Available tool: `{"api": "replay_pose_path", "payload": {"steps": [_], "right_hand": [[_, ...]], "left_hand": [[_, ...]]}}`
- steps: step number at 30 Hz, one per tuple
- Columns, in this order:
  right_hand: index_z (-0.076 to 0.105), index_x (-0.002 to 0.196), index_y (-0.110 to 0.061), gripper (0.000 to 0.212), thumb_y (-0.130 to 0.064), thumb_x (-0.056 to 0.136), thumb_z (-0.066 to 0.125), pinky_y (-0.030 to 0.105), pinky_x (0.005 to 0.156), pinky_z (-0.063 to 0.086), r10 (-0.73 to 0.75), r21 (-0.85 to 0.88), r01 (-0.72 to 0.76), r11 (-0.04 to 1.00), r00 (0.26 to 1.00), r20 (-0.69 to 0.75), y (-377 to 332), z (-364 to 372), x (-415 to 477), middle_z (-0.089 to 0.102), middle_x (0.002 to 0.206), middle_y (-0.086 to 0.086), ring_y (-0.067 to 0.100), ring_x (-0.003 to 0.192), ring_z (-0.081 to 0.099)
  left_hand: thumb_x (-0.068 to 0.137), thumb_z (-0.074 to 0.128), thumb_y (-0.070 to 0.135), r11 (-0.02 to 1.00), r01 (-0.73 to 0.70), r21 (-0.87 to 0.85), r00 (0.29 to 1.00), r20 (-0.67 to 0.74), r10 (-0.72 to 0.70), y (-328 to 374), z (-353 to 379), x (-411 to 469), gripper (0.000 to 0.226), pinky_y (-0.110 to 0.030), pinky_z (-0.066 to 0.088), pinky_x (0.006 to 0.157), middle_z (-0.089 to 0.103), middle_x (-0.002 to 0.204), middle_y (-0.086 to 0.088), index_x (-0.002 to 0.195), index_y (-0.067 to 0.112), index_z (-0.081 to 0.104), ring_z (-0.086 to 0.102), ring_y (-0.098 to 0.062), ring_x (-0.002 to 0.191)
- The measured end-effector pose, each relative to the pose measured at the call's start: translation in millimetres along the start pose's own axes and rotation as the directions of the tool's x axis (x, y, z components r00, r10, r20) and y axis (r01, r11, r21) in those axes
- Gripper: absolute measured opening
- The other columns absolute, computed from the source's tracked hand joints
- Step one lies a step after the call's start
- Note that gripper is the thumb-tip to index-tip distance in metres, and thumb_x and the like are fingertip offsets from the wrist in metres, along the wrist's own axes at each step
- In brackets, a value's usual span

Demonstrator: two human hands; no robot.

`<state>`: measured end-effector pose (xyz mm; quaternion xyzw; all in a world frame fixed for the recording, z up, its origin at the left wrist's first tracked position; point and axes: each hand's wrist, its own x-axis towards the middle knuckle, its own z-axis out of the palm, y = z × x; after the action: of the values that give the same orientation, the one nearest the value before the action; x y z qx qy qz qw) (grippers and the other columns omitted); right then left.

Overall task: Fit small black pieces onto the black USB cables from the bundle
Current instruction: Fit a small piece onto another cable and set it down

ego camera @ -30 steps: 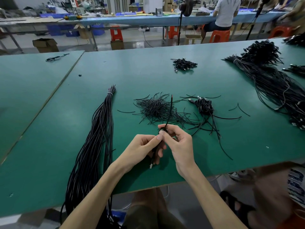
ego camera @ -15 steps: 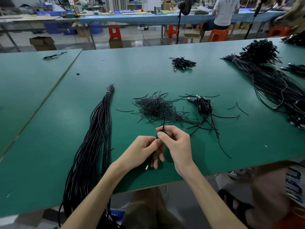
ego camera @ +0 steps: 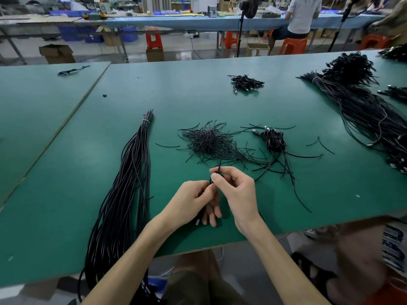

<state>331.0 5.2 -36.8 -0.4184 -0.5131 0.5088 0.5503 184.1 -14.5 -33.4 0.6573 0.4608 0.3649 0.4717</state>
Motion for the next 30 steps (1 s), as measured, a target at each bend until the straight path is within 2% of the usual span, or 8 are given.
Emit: {"api": "replay_pose_path", "payload": {"steps": [7, 10, 13, 16, 21, 24, 27, 30], "right_hand": [[0.076, 0.093, -0.02, 0.006, -0.017, 0.096, 0.072, 0.019, 0.059, 0.048, -0.02, 0.057, 0.025, 0.998, 0.996, -0.09, -3.5, 0.2, -0.3, 0.069, 0.076, -0.005, 0.007, 0.066, 0.058], [0.071, 0.097, -0.016, 0.003, -0.016, 0.098, 0.069, 0.022, 0.058, 0.047, -0.015, 0.1, 0.03, 0.995, 0.99, -0.139, -2.8, -2.8, 0.4, 0.065, 0.075, -0.006, 0.011, 0.065, 0.053], [0.066, 0.097, -0.013, 0.003, -0.012, 0.098, 0.069, 0.027, 0.059, 0.048, 0.008, 0.144, 0.021, 0.989, 0.98, -0.199, 0.0, -3.6, 2.6, 0.067, 0.076, -0.006, 0.014, 0.067, 0.06], [0.065, 0.096, -0.011, 0.006, -0.011, 0.096, 0.071, 0.027, 0.06, 0.051, 0.004, 0.155, 0.027, 0.988, 0.98, -0.198, 1.8, -2.7, 3.2, 0.072, 0.075, -0.001, 0.018, 0.067, 0.063], [0.065, 0.094, -0.008, 0.009, -0.01, 0.094, 0.073, 0.026, 0.058, 0.052, 0.011, 0.185, 0.012, 0.983, 0.992, -0.122, 1.2, -1.8, 3.6, 0.072, 0.072, 0.007, 0.019, 0.063, 0.064], [0.064, 0.096, -0.003, 0.014, -0.011, 0.093, 0.076, 0.026, 0.054, 0.051, 0.012, 0.178, -0.008, 0.984, 1.0, -0.017, 0.5, 0.6, 2.2, 0.072, 0.072, 0.011, 0.02, 0.06, 0.066], [0.064, 0.103, -0.004, 0.021, -0.014, 0.091, 0.078, 0.026, 0.054, 0.051, 0.04, 0.136, -0.046, 0.99, 0.998, 0.045, -1.3, 3.2, 2.3, 0.077, 0.085, 0.013, 0.019, 0.066, 0.069], [0.066, 0.107, -0.01, 0.025, -0.02, 0.089, 0.081, 0.024, 0.059, 0.051, 0.076, -0.048, -0.071, 0.996, 0.989, 0.127, -0.5, 4.9, 1.5, 0.077, 0.09, 0.006, 0.016, 0.069, 0.07]], "left_hand": [[0.109, 0.035, 0.05, 0.979, 0.011, -0.202, 1.0, -0.013, -0.014, 3.4, -1.4, 1.5, 0.053, -0.026, 0.044, 0.039, 0.073, 0.077, -0.015, 0.094, 0.016, 0.073, 0.063, -0.026, 0.048], [0.104, 0.036, 0.063, 0.95, 0.016, -0.313, 0.995, -0.093, -0.047, 2.2, -6.5, 2.0, 0.066, -0.027, 0.044, 0.044, 0.072, 0.086, -0.015, 0.108, 0.009, 0.072, 0.062, -0.025, 0.055], [0.101, 0.044, 0.061, 0.842, -0.006, -0.54, 0.976, -0.187, -0.113, 4.6, -10.4, 5.3, 0.065, -0.027, 0.047, 0.051, 0.074, 0.097, -0.018, 0.115, 0.003, 0.07, 0.065, -0.023, 0.067], [0.096, 0.061, 0.047, 0.738, -0.064, -0.672, 0.964, -0.234, -0.13, 5.9, -16.3, 5.6, 0.05, -0.026, 0.052, 0.06, 0.073, 0.112, -0.021, 0.113, 0.001, 0.069, 0.07, -0.021, 0.08], [0.093, 0.073, 0.019, 0.773, -0.086, -0.628, 0.95, -0.284, -0.125, 1.5, -18.0, 1.8, 0.023, -0.024, 0.055, 0.07, 0.074, 0.108, -0.014, 0.11, 0.004, 0.074, 0.069, -0.018, 0.089], [0.093, 0.07, 0.019, 0.839, -0.064, -0.54, 0.945, -0.304, -0.124, 1.5, -13.2, 2.4, 0.029, -0.027, 0.055, 0.073, 0.074, 0.097, -0.012, 0.115, 0.001, 0.07, 0.068, -0.02, 0.087], [0.095, 0.069, 0.022, 0.861, -0.102, -0.499, 0.924, -0.368, -0.103, 1.4, -13.1, 3.5, 0.025, -0.027, 0.054, 0.067, 0.072, 0.09, -0.013, 0.107, -0.001, 0.069, 0.067, -0.021, 0.079], [0.096, 0.067, 0.024, 0.856, -0.073, -0.511, 0.91, -0.385, -0.153, 10.1, -20.7, 11.9, 0.023, -0.027, 0.054, 0.064, 0.069, 0.083, -0.007, 0.103, 0.001, 0.065, 0.064, -0.019, 0.072]]}}
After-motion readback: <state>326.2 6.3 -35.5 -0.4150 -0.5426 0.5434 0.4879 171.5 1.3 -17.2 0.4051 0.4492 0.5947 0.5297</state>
